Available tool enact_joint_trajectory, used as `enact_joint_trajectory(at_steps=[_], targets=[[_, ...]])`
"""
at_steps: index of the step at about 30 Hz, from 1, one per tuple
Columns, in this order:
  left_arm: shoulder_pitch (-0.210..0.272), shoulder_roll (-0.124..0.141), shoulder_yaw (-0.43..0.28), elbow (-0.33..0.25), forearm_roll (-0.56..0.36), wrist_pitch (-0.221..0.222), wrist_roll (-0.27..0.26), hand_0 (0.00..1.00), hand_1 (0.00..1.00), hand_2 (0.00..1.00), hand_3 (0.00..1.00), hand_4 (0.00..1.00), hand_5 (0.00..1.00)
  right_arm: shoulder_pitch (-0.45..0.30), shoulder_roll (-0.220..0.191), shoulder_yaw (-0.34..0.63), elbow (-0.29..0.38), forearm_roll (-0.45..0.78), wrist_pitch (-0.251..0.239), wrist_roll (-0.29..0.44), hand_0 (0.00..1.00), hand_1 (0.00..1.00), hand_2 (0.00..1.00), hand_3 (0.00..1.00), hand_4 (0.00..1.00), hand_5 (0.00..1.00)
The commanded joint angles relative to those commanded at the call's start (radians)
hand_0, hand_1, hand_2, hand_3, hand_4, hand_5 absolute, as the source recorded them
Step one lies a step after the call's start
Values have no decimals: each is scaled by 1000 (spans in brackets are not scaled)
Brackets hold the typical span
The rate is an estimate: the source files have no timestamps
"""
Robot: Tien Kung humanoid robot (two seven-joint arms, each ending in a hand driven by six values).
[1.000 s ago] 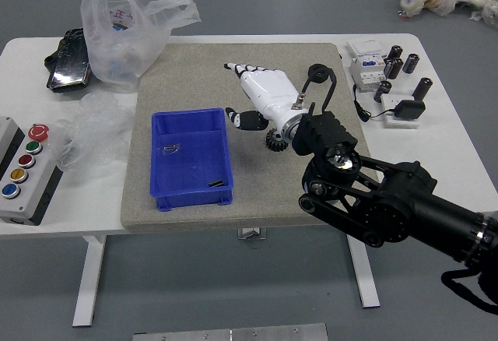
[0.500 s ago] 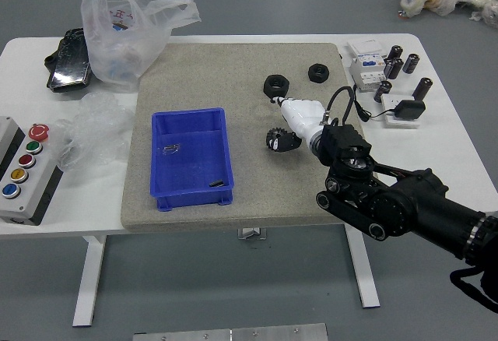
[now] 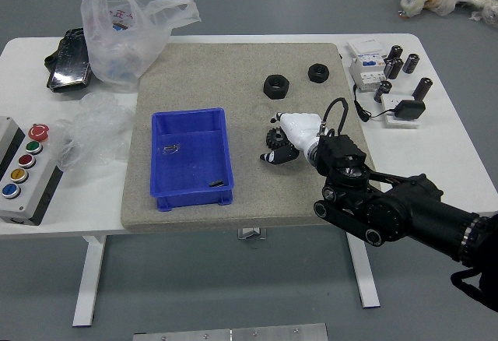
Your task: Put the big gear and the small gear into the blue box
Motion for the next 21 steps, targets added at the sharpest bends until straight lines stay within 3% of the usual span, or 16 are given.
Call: enact_joint_trajectory(at_steps=[3, 4, 9, 11, 17, 21], targets=[[0, 0, 3, 0, -3, 0, -2, 749, 603, 563, 709, 733, 534, -3, 1, -6, -15, 0, -15, 2, 505, 558, 400, 486, 402, 25], [0, 0, 3, 1, -3, 0, -2, 749, 603, 561, 707, 733, 534, -4, 0, -5, -18, -1, -19, 4, 504, 529, 329, 441, 283, 2], [0, -2, 5, 1, -5, 0, -4, 749, 603, 561, 707, 733, 534, -5, -9, 17, -13, -19, -40, 11, 504, 529, 329, 441, 283, 2], [0, -2, 7, 2, -7, 1, -6, 749, 603, 563, 708, 734, 536, -5, -16, 34, 4, -36, -45, 11, 501, 519, 306, 429, 240, 2], [2, -2, 2, 1, -3, 1, -4, 749, 603, 564, 708, 732, 536, -2, -43, 100, 135, -130, -50, 0, 512, 514, 302, 425, 233, 2], [3, -1, 2, 1, -4, 2, -3, 749, 603, 564, 708, 732, 536, 1, -34, 94, 241, -193, -54, -5, 512, 514, 302, 425, 233, 2]])
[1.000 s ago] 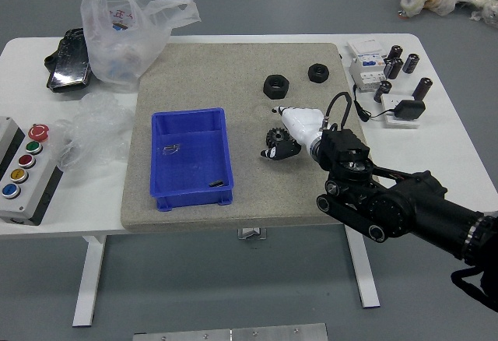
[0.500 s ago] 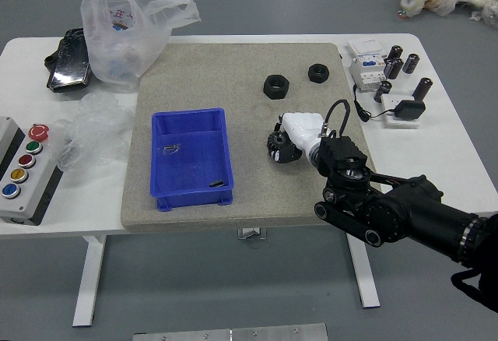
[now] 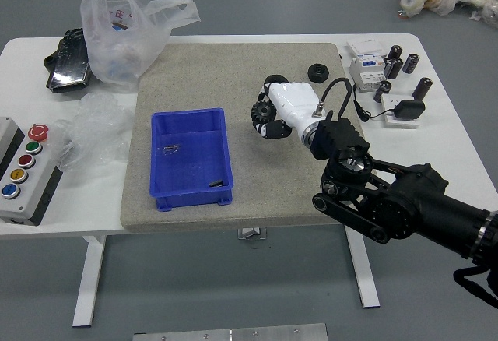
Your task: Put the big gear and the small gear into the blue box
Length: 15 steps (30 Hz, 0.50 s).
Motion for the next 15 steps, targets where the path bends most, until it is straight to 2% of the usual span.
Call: enact_joint_trajectory(at_steps=[1, 6, 7, 12, 13, 15], targets=[[0, 0, 0, 0, -1, 0, 0, 749, 603, 564, 709, 734, 539, 1, 6, -10, 29, -15, -2, 1, 580, 563, 497, 493, 277, 2], [1, 2, 0, -1, -1, 1, 2, 749, 603, 564, 709, 734, 539, 4, 47, -74, 143, -73, -3, 9, 580, 563, 497, 493, 277, 2], [1, 2, -1, -1, 0, 1, 3, 749, 603, 565, 708, 733, 543, 4, 53, -84, 159, -76, -1, 12, 565, 637, 684, 614, 37, 46], [1, 0, -1, -2, 4, -1, 3, 749, 603, 565, 708, 733, 543, -10, 65, -101, 189, -76, 18, 24, 565, 637, 684, 614, 37, 46], [1, -1, -1, -2, 4, -1, 4, 749, 603, 564, 709, 733, 543, -13, 66, -98, 189, -76, 24, 26, 478, 730, 824, 762, 382, 231], [2, -1, -3, -3, 6, -2, 6, 749, 603, 564, 709, 733, 543, -17, 69, -92, 187, -74, 35, 27, 478, 730, 824, 762, 382, 231]])
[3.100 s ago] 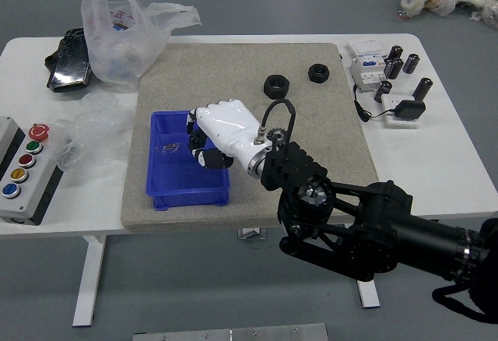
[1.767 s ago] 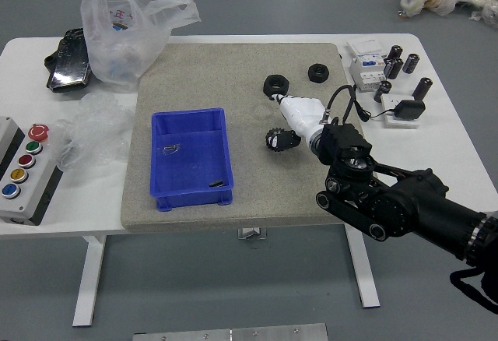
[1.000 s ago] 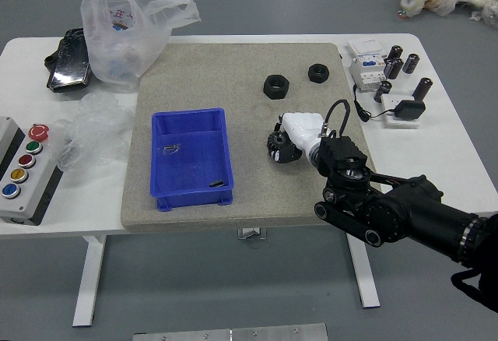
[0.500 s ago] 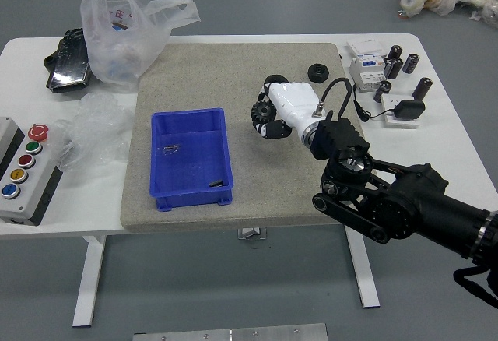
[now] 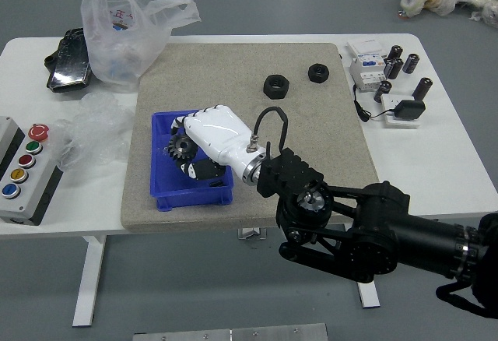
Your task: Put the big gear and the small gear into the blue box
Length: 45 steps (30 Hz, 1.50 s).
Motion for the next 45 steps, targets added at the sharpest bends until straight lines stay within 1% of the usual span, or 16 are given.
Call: enact_joint_trajectory(at_steps=[3, 4, 14, 17, 20, 21, 22, 25, 27, 28, 33, 34, 39, 40, 42, 45], targets=[[1, 1, -3, 0, 2, 0, 1, 749, 603, 564, 709, 733, 543, -5, 4, 3, -8, 3, 15, -7, 478, 730, 824, 762, 382, 231], [1, 2, -2, 0, 2, 0, 1, 749, 603, 564, 708, 733, 543, -6, 5, 2, -11, 4, 17, -9, 516, 823, 926, 941, 726, 348], [1, 0, 0, -1, -1, 1, 1, 749, 602, 564, 708, 733, 544, -22, -2, 23, -21, 19, 14, -14, 515, 824, 929, 949, 727, 317], [1, 1, 0, -1, -3, 2, 1, 749, 603, 564, 707, 734, 544, -31, -18, 57, -13, 34, -6, -3, 499, 812, 911, 937, 743, 332], [2, 2, 2, 0, -5, 3, 0, 749, 603, 564, 707, 734, 544, -53, -43, 114, 9, 86, -54, 35, 499, 812, 911, 937, 743, 332], [2, 2, 2, 0, -6, 3, 0, 749, 603, 564, 707, 734, 544, -68, -57, 139, 18, 119, -75, 60, 499, 812, 911, 937, 743, 332], [2, 1, 3, 0, -8, 4, 0, 749, 603, 564, 708, 734, 544, -82, -68, 163, 23, 154, -93, 85, 495, 720, 792, 809, 755, 349], [3, 0, 7, 1, -13, 5, -2, 749, 603, 564, 708, 734, 544, -135, -104, 249, 12, 273, -126, 187, 495, 720, 792, 809, 755, 349], [4, 0, 8, 1, -16, 6, -3, 749, 603, 564, 708, 734, 544, -172, -121, 309, -13, 351, -104, 265, 495, 720, 792, 809, 755, 349], [4, 0, 9, 1, -18, 6, -4, 749, 603, 564, 707, 733, 543, -189, -127, 336, -27, 387, -90, 301, 654, 687, 727, 698, 777, 559], [8, 3, 13, 5, -24, 8, -10, 749, 603, 564, 707, 733, 543, -284, -146, 493, -95, 582, 14, 491, 654, 687, 727, 698, 777, 559], [8, 4, 14, 5, -25, 9, -11, 750, 603, 564, 707, 732, 542, -299, -149, 521, -97, 618, 31, 522, 804, 753, 770, 766, 904, 926], [15, 6, 10, 9, -19, 8, -16, 750, 603, 564, 707, 732, 542, -359, -162, 658, -80, 816, 88, 665, 804, 753, 770, 766, 904, 926], [15, 5, 10, 10, -19, 8, -17, 750, 603, 565, 707, 732, 541, -366, -164, 676, -75, 846, 91, 682, 900, 803, 800, 800, 960, 998], [14, 4, 14, 12, -21, 8, -23, 750, 603, 565, 707, 732, 541, -386, -167, 727, -63, 927, 100, 728, 900, 803, 800, 800, 960, 998], [7, 5, 20, 16, -24, 7, -30, 750, 603, 565, 707, 732, 541, -412, -172, 778, -58, 1035, 105, 757, 900, 803, 800, 800, 960, 998]])
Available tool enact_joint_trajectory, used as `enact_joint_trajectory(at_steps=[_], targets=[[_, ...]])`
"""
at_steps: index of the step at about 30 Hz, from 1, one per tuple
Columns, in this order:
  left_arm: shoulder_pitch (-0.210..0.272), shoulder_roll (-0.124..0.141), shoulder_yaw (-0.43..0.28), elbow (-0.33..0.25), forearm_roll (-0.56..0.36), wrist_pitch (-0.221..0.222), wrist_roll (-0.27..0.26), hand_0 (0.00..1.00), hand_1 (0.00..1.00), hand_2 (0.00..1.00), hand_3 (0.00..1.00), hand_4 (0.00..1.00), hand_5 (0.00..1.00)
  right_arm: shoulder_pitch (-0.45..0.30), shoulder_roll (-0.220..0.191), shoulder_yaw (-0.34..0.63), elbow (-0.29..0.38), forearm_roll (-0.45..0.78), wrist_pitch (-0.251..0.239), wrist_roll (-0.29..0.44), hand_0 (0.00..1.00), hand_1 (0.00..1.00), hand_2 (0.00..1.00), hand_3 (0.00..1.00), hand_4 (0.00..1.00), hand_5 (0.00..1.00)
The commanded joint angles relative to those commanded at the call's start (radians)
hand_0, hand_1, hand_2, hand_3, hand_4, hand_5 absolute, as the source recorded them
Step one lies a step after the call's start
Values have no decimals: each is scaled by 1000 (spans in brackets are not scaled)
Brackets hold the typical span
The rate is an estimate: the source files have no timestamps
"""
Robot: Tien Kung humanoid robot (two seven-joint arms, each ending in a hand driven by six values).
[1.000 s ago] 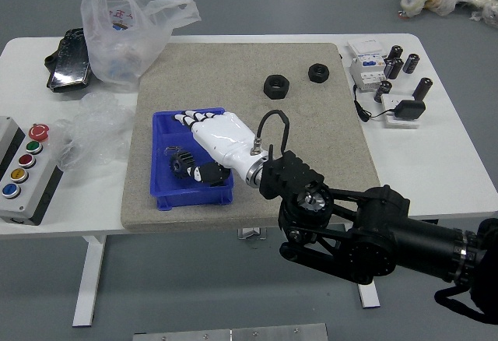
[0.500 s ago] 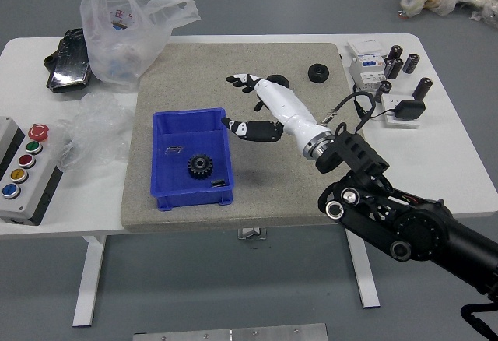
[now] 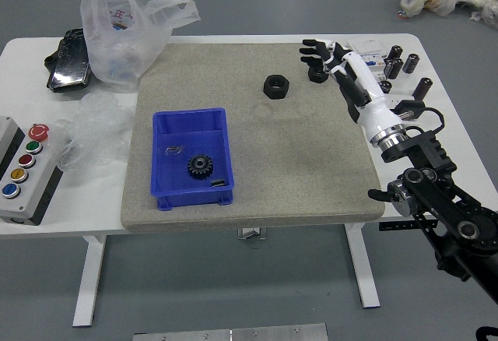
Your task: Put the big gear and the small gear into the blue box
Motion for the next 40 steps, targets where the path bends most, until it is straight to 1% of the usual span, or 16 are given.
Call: enact_joint_trajectory(at_steps=[1, 6, 7, 11, 12, 13, 18, 19, 24, 25, 30, 31, 40], targets=[[-3, 1, 3, 1, -2, 0, -3, 750, 604, 564, 706, 732, 538, -9, -2, 13, 0, 29, 1, 6, 926, 817, 800, 802, 972, 998], [-15, 5, 29, 6, -30, 2, -20, 750, 604, 564, 706, 732, 538, -75, -21, 79, 20, 160, -2, 25, 926, 817, 800, 802, 972, 998], [-16, 6, 34, 7, -35, 2, -23, 749, 613, 568, 707, 729, 542, -89, -26, 94, 29, 181, -3, 26, 887, 789, 777, 771, 962, 998], [-20, 12, 46, 11, -48, 2, -32, 749, 613, 568, 707, 729, 542, -129, -50, 122, 61, 224, -7, 26, 887, 789, 777, 771, 962, 998], [-22, 14, 47, 12, -50, 2, -33, 749, 613, 568, 707, 729, 542, -135, -55, 124, 65, 227, -8, 25, 887, 789, 777, 771, 962, 998], [-24, 17, 49, 12, -52, 2, -34, 750, 641, 599, 708, 725, 545, -139, -58, 126, 68, 230, -9, 25, 877, 784, 766, 758, 955, 998], [-37, 28, 83, 14, -101, 10, -48, 750, 641, 599, 708, 725, 545, -164, -59, 157, 76, 230, -13, 23, 877, 784, 766, 758, 955, 998], [-39, 29, 89, 14, -110, 11, -49, 753, 673, 649, 704, 723, 548, -167, -58, 164, 77, 230, -14, 22, 868, 773, 761, 751, 925, 998], [-42, 30, 108, 13, -142, 12, -49, 753, 673, 649, 704, 723, 548, -178, -58, 179, 77, 229, -17, 20, 868, 773, 761, 751, 925, 998], [-42, 30, 109, 13, -144, 11, -48, 752, 695, 672, 705, 724, 548, -178, -58, 179, 77, 229, -18, 19, 863, 772, 760, 748, 916, 998], [-35, 27, 102, 10, -144, 9, -36, 752, 695, 672, 705, 724, 548, -176, -55, 178, 74, 229, -19, 17, 863, 772, 760, 748, 916, 998], [-34, 27, 102, 10, -145, 9, -35, 754, 693, 674, 702, 721, 553, -175, -54, 178, 74, 229, -20, 16, 856, 770, 758, 747, 900, 998], [-30, 33, 110, 9, -158, 16, -38, 753, 689, 673, 702, 716, 571, -169, -50, 159, 66, 232, -21, 11, 856, 770, 758, 748, 887, 998]])
